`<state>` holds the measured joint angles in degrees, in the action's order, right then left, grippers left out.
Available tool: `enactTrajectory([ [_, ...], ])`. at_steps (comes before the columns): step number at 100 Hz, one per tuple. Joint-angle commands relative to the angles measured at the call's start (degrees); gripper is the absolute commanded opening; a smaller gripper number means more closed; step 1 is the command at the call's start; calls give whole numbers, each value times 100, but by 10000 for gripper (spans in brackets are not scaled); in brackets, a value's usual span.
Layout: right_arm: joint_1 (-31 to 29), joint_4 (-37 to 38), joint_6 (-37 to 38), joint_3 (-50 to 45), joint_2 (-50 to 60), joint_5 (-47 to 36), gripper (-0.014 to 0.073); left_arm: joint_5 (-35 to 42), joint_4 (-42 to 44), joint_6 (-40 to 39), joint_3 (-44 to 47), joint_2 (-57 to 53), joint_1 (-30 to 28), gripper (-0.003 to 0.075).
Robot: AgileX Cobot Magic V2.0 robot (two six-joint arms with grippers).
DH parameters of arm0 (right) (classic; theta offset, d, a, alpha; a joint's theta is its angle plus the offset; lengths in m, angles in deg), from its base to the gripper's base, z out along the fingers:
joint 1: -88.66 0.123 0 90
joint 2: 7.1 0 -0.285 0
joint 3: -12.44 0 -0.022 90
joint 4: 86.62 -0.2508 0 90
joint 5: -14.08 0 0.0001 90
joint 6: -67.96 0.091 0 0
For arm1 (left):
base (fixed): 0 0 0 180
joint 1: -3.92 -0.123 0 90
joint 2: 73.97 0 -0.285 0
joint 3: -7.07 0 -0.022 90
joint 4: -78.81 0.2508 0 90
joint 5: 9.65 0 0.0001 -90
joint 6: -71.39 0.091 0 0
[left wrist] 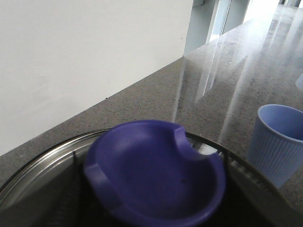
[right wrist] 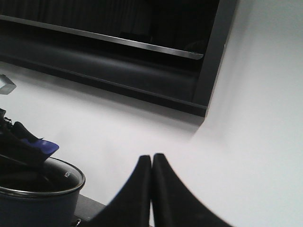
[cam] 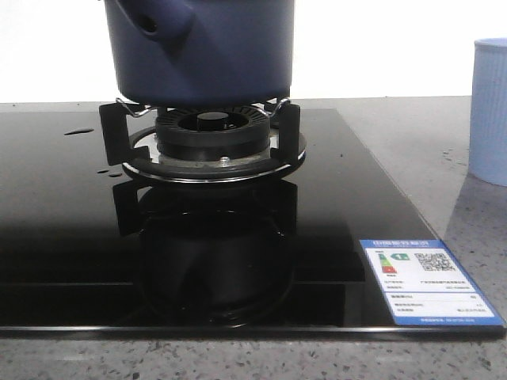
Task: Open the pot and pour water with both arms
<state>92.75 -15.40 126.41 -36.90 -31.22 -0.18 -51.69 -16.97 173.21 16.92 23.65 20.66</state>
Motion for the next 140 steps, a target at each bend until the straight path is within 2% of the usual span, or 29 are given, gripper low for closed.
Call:
enactTrajectory([
  [1,-49,-45,9,139,-50,-83,-66,-109,-420,0,-201,-200,43,578],
  [18,-49,-45,9,139,-50,-83,-66,-133,-604,0,-201,-514,43,593],
  [39,-49,-45,9,118,-50,-71,-66,47,-633,-75,-201,-1313,-56,564],
  [58,-49,-45,46,118,-50,-71,-66,1031,-113,-1158,82,-2410,-281,319],
  [72,-49,-45,288,51,-50,-71,-66,1399,296,-1233,729,-3432,-454,162],
  [94,-49,-45,622,-447,-50,-374,-66,1935,370,-1233,2175,-5067,-489,-19],
  [118,-49,-34,859,-843,-50,-1307,-66,2240,370,-1233,3676,-6463,-489,-19],
  [140,-49,21,857,-943,-50,-1922,-66,2294,360,-1233,4444,-7235,-489,-19],
])
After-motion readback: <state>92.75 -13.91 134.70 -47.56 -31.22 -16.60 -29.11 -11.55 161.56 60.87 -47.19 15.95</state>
